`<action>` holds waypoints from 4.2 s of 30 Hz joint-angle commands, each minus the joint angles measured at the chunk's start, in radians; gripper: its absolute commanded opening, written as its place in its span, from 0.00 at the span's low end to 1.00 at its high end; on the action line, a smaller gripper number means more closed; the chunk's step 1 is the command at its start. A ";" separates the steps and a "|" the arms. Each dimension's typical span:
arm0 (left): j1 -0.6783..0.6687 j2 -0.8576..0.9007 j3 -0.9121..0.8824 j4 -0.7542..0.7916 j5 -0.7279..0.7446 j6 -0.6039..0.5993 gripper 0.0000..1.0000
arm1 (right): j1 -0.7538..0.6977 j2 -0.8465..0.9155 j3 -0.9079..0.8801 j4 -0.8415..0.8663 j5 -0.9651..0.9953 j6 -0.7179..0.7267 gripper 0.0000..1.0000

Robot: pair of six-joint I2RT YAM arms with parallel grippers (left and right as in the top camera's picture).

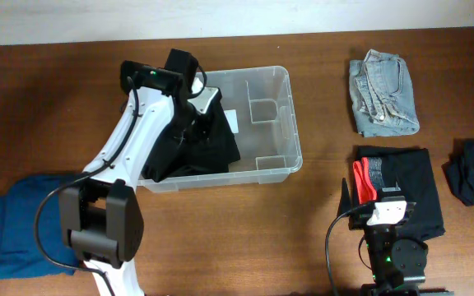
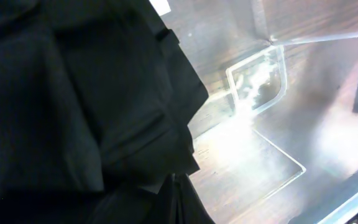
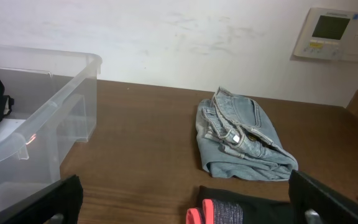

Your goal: Pack container

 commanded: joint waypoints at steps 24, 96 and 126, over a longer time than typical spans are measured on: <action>0.264 -0.085 0.461 -0.326 -0.414 -0.343 0.37 | -0.006 -0.010 -0.005 -0.006 0.006 -0.003 0.98; 0.047 0.266 0.291 0.084 -0.217 -0.203 0.01 | -0.006 -0.010 -0.005 -0.006 0.006 -0.003 0.98; 0.112 0.259 0.695 -0.492 -0.398 -0.159 0.00 | -0.006 -0.010 -0.005 -0.006 0.006 -0.003 0.98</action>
